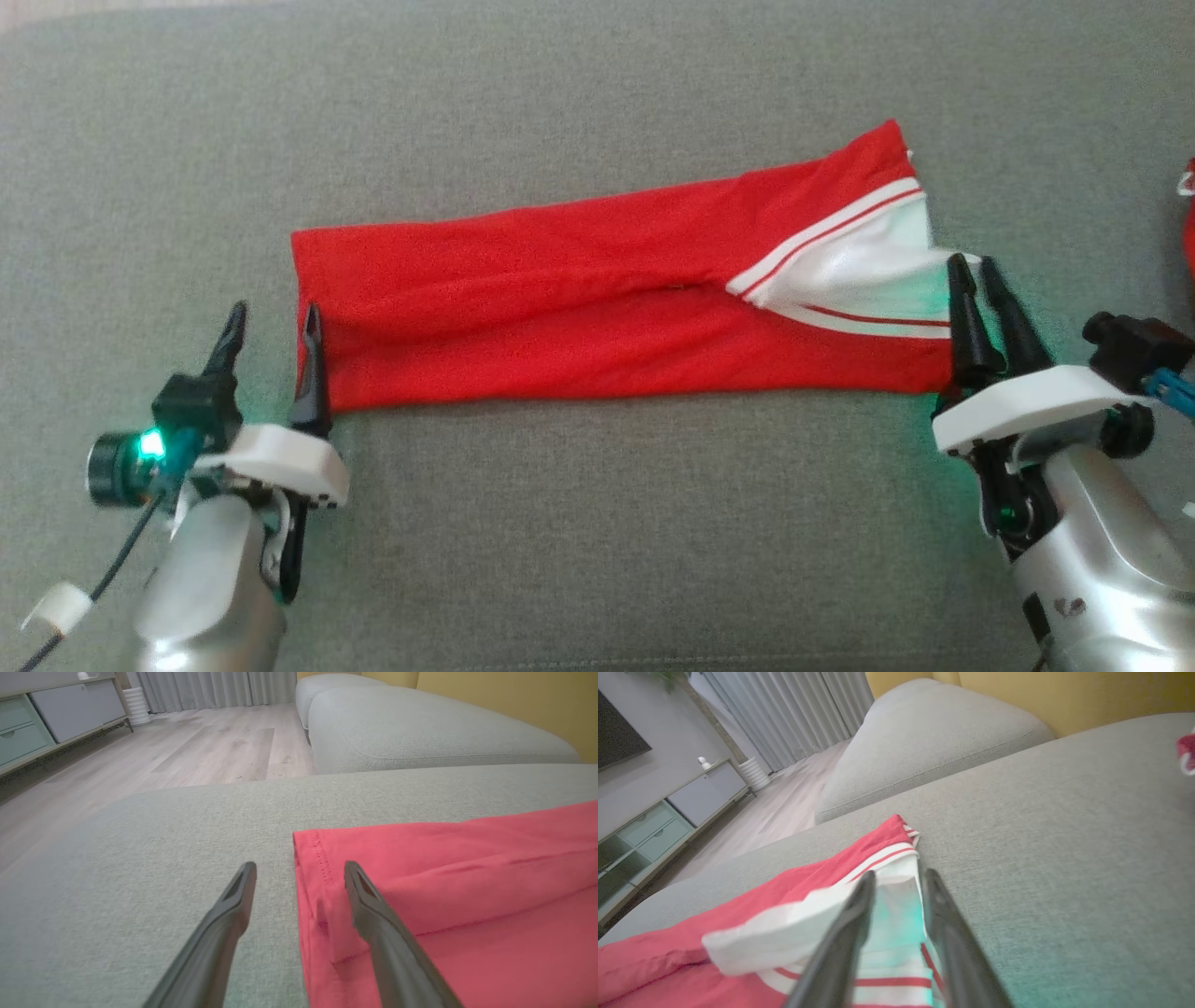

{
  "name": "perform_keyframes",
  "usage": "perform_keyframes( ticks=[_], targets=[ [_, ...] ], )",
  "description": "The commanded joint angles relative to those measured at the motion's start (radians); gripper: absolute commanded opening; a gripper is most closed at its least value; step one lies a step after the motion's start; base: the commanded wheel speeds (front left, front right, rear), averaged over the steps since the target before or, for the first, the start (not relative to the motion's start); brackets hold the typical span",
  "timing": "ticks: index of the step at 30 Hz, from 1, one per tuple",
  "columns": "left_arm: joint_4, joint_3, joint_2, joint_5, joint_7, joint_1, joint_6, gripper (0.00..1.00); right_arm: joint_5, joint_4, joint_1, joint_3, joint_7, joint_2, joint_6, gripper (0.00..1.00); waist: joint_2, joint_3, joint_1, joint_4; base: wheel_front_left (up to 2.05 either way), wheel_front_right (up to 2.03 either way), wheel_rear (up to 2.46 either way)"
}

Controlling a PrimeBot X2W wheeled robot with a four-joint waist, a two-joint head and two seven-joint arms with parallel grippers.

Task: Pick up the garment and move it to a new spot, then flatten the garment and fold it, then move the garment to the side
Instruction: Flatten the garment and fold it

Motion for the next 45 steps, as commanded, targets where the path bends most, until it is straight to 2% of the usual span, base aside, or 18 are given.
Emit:
perform_keyframes(
  ticks=[1, 5, 13, 20, 25, 30, 40, 45],
  targets=[
    [-0.024, 0.048, 0.022, 0.013, -0.005, 0.002, 0.013, 1.0, -0.007, -0.036, -0.008, 0.002, -0.008, -0.002, 0.003, 1.0, -0.0001, -0.012, 0.0002, -0.003, 0.0, 0.0, 0.0],
    [-0.075, 0.087, -0.011, 0.054, -0.005, 0.067, 0.057, 1.0, -0.106, -0.048, 0.016, -0.046, -0.014, 0.023, 0.003, 1.0, -0.0001, -0.049, 0.0002, -0.007, 0.0, 0.0, 0.0],
    [-0.206, 0.14, -0.096, 0.102, -0.005, 0.247, 0.066, 1.0, -0.333, -0.1, 0.13, -0.198, -0.015, 0.129, 0.003, 1.0, -0.0001, -0.136, 0.0002, 0.006, 0.0, 0.0, 0.0],
    [-0.311, 0.165, -0.133, 0.117, -0.005, 0.393, 0.053, 1.0, -0.386, -0.085, 0.222, -0.238, -0.015, 0.166, 0.003, 1.0, -0.0001, -0.209, 0.0002, 0.007, 0.0, 0.0, 0.0],
    [-0.335, 0.159, -0.139, 0.122, -0.005, 0.447, 0.042, 1.0, -0.386, -0.076, 0.24, -0.238, -0.015, 0.171, 0.003, 1.0, -0.0001, -0.217, 0.0002, 0.009, 0.0, 0.0, 0.0],
    [-0.338, 0.142, -0.141, 0.109, -0.005, 0.427, 0.039, 1.0, -0.388, -0.028, 0.192, -0.234, -0.015, 0.171, 0.003, 1.0, -0.0001, -0.179, 0.0002, 0.022, 0.0, 0.0, 0.0],
    [-0.33, 0.077, -0.141, 0.064, -0.005, 0.363, 0.052, 1.0, -0.437, 0.141, -0.018, -0.254, -0.007, 0.154, 0.003, 1.0, -0.0001, -0.076, 0.0002, 0.057, 0.0, 0.0, 0.0],
    [-0.323, 0.05, -0.141, 0.048, -0.005, 0.331, 0.056, 1.0, -0.461, 0.258, -0.121, -0.32, 0.026, 0.144, 0.003, 1.0, -0.0001, -0.026, 0.0002, 0.078, 0.0, 0.0, 0.0]
  ],
)
